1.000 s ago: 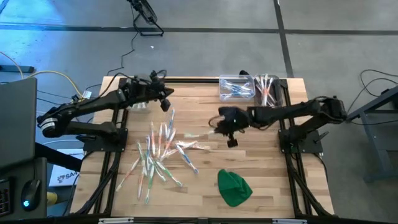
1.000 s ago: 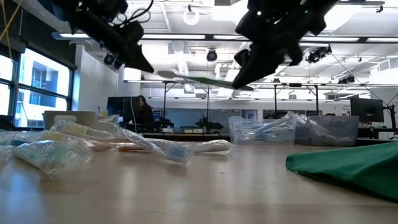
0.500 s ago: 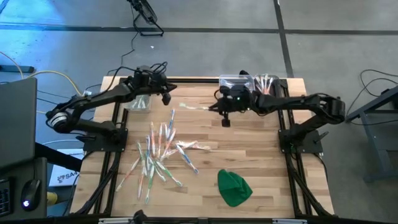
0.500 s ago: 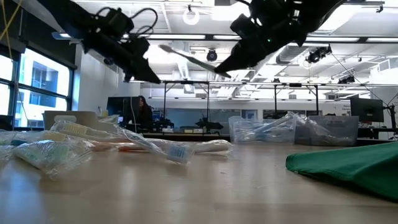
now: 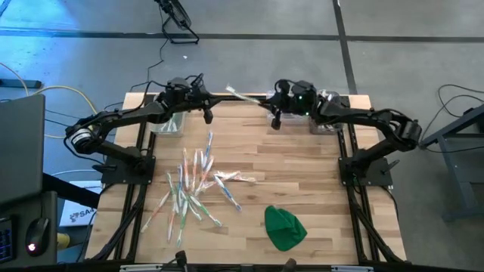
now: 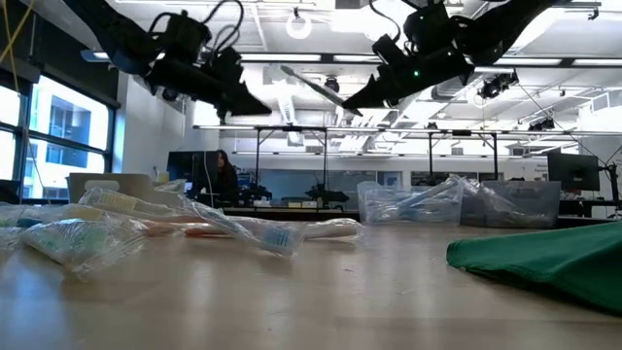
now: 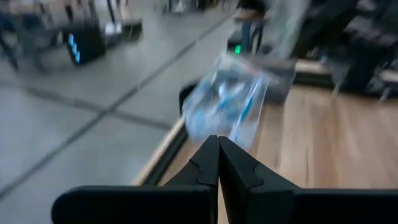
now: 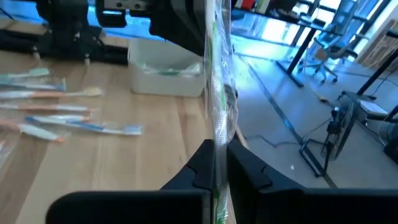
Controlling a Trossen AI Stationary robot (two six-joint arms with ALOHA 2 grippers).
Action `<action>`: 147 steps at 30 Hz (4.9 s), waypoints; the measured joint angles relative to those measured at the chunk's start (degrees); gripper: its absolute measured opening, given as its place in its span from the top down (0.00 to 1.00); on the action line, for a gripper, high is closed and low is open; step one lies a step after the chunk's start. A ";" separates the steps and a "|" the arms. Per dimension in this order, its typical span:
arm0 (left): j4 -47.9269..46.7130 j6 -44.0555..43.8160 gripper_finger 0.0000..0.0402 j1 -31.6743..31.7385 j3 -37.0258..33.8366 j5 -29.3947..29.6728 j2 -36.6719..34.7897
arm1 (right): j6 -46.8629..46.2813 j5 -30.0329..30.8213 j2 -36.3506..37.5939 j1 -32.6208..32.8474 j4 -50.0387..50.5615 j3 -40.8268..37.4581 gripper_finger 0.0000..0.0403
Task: Pick & Place Toothbrushes
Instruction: Put the green toothbrush into the gray bin
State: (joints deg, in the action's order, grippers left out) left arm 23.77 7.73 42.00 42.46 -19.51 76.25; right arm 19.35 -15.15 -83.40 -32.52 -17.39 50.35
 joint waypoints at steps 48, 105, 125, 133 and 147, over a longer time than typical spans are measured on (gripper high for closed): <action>33.95 -12.58 0.59 -7.91 0.26 9.73 10.54 | 4.94 -4.50 -0.02 -3.64 -5.51 0.00 0.97; 25.76 -12.41 0.69 -8.66 6.75 5.10 11.15 | 7.46 -2.76 -5.66 -2.99 -13.74 0.04 0.97; 25.45 -12.72 0.94 -8.68 6.78 5.61 11.13 | 7.66 -2.81 -5.66 -3.12 -13.56 0.04 0.97; 24.87 -14.02 0.98 -8.63 6.78 8.47 11.13 | 7.74 -1.98 -5.66 -2.88 -13.10 0.04 0.74; 21.67 -12.29 0.98 -5.59 6.82 11.30 9.98 | 10.86 16.30 0.00 -2.16 -0.48 -0.02 0.28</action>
State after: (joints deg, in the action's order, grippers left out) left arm 45.44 -4.56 36.41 49.28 -8.21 86.22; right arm 30.22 1.15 -83.39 -34.67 -17.87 50.33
